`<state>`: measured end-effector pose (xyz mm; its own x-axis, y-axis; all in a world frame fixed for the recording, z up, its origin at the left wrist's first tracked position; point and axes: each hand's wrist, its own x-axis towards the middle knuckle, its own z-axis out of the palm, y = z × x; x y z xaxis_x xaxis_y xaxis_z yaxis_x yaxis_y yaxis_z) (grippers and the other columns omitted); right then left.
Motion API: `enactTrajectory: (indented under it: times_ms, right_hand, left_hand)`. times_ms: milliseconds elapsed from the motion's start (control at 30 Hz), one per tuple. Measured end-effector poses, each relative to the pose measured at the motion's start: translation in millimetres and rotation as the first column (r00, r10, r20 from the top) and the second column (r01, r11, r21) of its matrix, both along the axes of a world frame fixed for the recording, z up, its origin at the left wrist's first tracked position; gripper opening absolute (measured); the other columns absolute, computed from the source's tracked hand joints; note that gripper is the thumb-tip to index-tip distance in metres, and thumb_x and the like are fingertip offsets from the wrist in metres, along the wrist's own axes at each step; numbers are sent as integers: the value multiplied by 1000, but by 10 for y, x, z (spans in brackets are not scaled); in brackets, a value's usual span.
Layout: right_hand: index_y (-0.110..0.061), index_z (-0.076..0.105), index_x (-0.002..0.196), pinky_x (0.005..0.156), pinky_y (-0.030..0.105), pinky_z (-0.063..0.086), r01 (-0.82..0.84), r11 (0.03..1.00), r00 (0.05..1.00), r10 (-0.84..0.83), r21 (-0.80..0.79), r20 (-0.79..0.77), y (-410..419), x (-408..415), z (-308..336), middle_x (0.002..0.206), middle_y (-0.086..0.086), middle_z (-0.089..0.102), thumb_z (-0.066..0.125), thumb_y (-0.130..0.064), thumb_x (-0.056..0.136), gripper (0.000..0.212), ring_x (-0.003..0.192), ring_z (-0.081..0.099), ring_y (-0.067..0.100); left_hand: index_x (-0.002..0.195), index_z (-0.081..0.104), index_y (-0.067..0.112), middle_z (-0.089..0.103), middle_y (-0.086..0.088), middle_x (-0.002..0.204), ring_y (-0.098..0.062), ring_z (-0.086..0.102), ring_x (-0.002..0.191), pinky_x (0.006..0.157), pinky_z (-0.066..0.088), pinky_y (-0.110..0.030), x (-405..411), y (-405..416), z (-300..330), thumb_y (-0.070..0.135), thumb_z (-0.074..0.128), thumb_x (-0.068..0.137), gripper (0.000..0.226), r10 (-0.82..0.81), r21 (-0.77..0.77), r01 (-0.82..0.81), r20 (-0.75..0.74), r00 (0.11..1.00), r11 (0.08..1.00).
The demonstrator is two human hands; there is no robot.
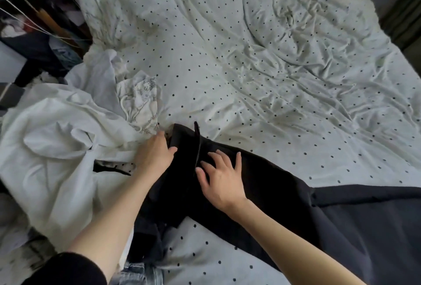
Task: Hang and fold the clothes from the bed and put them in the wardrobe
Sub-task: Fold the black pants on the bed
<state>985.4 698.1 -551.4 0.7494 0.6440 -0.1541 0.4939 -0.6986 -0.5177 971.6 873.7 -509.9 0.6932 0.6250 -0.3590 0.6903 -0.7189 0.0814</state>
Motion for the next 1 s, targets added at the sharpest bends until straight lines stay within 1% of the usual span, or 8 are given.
enactTrajectory:
  times_ms: [100, 200, 333, 433, 633, 733, 867, 1000]
  right_hand:
    - [-21, 70, 106, 115, 49, -3, 129, 989, 976, -139, -71, -166, 205, 51, 97, 131, -2, 51, 22, -70, 87, 71, 131, 32, 19]
    - [-16, 71, 103, 112, 52, 7, 38, 961, 988, -77, -273, -133, 340, 138, 109, 124, 1, 51, 32, -68, 88, 67, 125, 34, 24]
    - [-23, 73, 95, 107, 47, 19, 58, 986, 975, -89, -154, -204, 524, 166, 153, 115, 2, 56, 27, -62, 93, 60, 117, 41, 24]
    - [-20, 63, 72, 95, 42, 35, 38, 996, 929, -66, -84, -363, 682, 111, 201, 81, -2, 62, 28, -67, 90, 62, 87, 55, 21]
    - [-23, 41, 141, 106, 42, 33, -32, 999, 907, 30, 1, -419, 870, 109, 87, 145, 3, 40, 38, -27, 98, 43, 129, 39, 28]
    - [-22, 37, 144, 111, 41, 26, -140, 989, 938, 121, -37, -324, 790, 71, 8, 153, 0, 29, 39, -16, 96, 48, 139, 28, 25]
    - [-21, 40, 142, 118, 42, 4, -199, 977, 972, 187, -76, -140, 546, -25, -27, 156, 1, 23, 40, -13, 95, 47, 145, 12, 20]
    - [-20, 46, 138, 117, 38, 7, -122, 990, 992, 120, -64, -37, 180, -21, 102, 154, 2, 28, 40, -17, 97, 41, 144, 18, 18]
  left_hand:
    - [101, 62, 12, 66, -11, 104, -32, 60, 103, 87, 48, -38, -76, 111, -13, 40, 61, 87, 32, 32, -112, -46, -121, 992, 993]
    - [61, 54, 10, 60, -8, 66, -31, 63, 80, 62, 42, -30, -102, 184, -43, 29, 65, 84, 32, 157, -240, -153, -4, 988, 959]
    - [73, 67, 7, 64, -7, 68, -24, 61, 69, 57, 42, -27, -184, 373, -14, 25, 66, 82, 20, 383, -372, -325, 93, 919, 870]
    - [76, 67, 9, 67, -9, 75, -25, 62, 74, 61, 46, -28, -247, 484, -9, 14, 60, 85, 13, 527, -493, -396, 158, 835, 775]
    - [83, 64, 3, 60, -11, 78, -22, 55, 73, 70, 46, -34, -267, 548, 90, 44, 44, 96, 47, 392, -545, -301, 58, 918, 783]
    - [77, 57, 12, 56, -2, 76, -19, 55, 73, 64, 39, -29, -273, 482, 114, 53, 55, 87, 42, 236, -491, -201, 9, 972, 848]
    - [89, 65, 0, 67, -17, 83, -33, 64, 87, 71, 46, -32, -231, 394, 116, 22, 69, 81, 24, 166, -410, -139, 30, 986, 902]
    - [85, 61, 18, 66, -3, 78, -27, 63, 83, 71, 47, -34, -160, 203, 285, 21, 63, 84, 4, 16, -328, 26, 126, 992, 944]
